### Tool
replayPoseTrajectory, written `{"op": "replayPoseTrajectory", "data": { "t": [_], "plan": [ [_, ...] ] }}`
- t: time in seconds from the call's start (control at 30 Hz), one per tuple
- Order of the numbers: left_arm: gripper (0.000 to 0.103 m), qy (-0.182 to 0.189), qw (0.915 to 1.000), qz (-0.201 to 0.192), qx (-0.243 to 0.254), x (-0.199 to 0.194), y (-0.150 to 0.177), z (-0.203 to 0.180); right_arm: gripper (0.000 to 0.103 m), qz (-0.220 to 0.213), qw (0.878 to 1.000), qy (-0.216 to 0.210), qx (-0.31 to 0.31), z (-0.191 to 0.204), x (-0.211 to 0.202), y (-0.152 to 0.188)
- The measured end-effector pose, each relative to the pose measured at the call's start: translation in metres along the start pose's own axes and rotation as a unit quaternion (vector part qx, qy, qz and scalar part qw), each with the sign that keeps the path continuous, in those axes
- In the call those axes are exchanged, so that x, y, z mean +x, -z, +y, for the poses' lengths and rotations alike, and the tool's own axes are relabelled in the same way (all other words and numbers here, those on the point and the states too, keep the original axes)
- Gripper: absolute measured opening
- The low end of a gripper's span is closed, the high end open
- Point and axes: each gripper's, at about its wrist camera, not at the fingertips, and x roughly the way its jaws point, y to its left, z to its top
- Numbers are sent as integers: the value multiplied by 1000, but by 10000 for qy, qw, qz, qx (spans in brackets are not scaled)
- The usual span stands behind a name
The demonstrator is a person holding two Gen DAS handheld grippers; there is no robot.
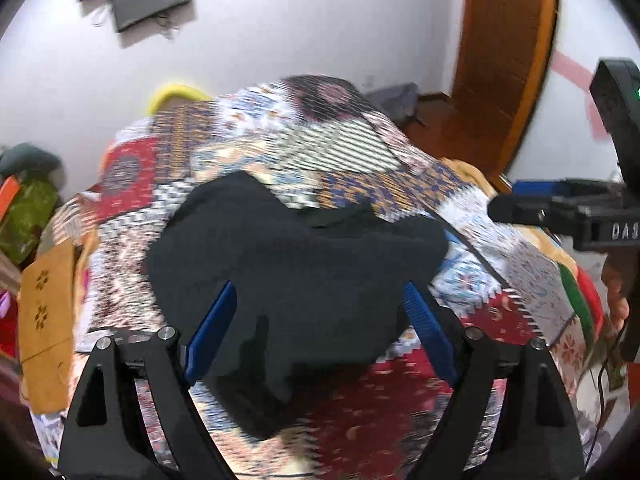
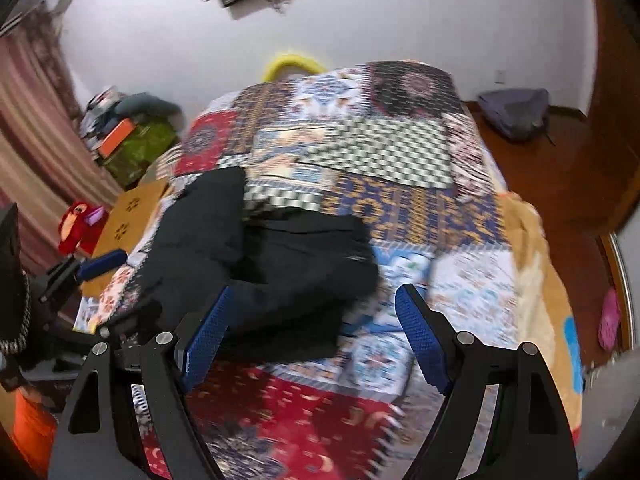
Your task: Fold large clothes
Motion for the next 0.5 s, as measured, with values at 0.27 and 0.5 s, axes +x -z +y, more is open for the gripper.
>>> {"op": "replayPoseTrajectory", "data": {
  "t": [0.27, 0.5],
  "plan": [
    [90, -468, 9956, 390, -716, 20, 23, 72, 80, 309, 9983, 40, -487, 34, 50, -1],
    [91, -142, 9926, 445, -1124, 43, 50, 81, 82, 1228, 9924, -95, 80, -9, 102, 32]
  ]
}}
